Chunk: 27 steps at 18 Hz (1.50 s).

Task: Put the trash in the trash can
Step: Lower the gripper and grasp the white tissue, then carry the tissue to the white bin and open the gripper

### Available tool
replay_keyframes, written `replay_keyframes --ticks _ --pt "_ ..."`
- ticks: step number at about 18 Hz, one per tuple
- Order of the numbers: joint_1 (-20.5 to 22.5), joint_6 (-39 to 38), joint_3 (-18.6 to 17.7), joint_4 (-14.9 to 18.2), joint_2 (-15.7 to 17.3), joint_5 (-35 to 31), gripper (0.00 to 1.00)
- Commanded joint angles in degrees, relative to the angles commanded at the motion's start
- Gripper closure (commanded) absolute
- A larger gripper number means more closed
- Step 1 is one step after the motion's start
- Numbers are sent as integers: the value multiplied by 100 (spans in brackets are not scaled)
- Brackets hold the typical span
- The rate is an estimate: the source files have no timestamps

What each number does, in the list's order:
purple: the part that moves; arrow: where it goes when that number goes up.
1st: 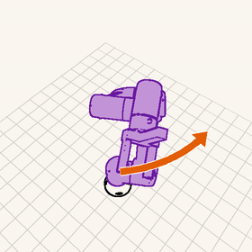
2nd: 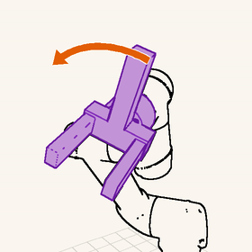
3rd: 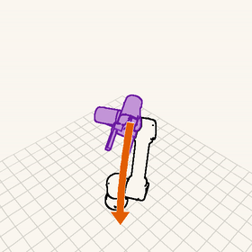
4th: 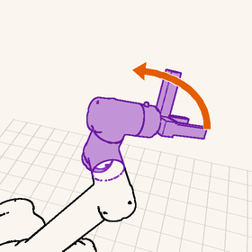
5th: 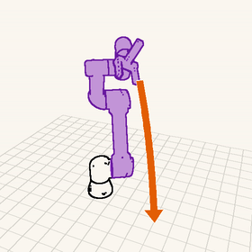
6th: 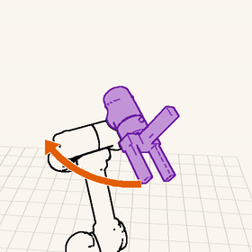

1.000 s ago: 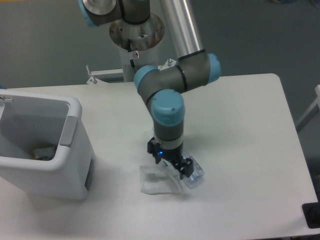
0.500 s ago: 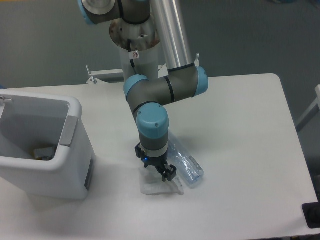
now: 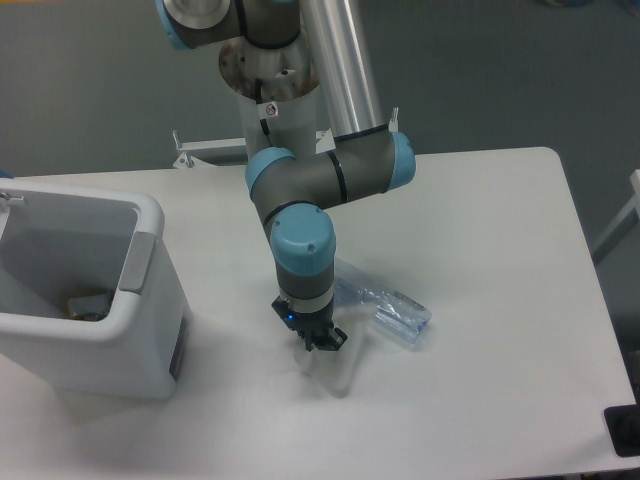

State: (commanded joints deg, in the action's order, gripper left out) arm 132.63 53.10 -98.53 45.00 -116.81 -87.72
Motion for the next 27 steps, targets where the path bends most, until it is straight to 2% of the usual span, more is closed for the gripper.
replay_keyframes --ticks 8,14,20,25,27 --pt "53 -1212 896 0 70 808 100" --pt "62 -1855 1257 176 729 1696 100" --pt "106 -2207 1582 185 1160 2329 100" --pt "53 -2400 1635 185 1397 2619 100" --pt "44 -2497 1635 185 1590 2777 100"
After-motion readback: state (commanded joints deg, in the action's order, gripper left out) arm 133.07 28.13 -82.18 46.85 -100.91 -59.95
